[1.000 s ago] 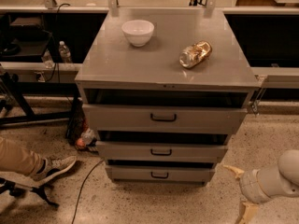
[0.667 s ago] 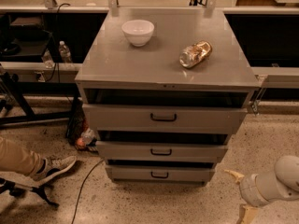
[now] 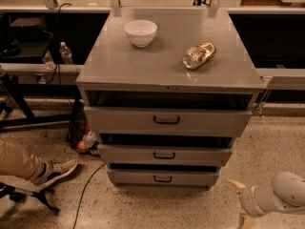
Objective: Open bottom drawer
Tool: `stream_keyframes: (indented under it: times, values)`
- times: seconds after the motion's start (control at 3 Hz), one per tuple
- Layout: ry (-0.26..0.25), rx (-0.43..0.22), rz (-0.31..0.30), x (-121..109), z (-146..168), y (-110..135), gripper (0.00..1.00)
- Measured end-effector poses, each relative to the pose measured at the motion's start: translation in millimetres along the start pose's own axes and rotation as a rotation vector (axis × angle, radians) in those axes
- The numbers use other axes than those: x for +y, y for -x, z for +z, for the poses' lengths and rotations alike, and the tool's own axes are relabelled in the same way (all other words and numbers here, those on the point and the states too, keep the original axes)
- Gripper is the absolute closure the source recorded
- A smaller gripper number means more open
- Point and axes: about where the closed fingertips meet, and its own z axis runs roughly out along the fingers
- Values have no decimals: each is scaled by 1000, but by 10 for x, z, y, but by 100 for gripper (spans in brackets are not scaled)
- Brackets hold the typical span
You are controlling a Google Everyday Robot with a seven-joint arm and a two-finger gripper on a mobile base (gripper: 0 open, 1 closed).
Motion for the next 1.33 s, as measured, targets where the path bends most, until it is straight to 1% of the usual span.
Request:
stream_keyframes:
  times: [0.33, 0.67, 1.0, 1.33]
  values:
    - [-24, -58, -10, -64, 564, -52, 0]
    - [-24, -58, -10, -64, 564, -52, 0]
    - [1, -100, -39, -80, 782, -103, 0]
    - [8, -99, -70, -159, 1098, -197, 0]
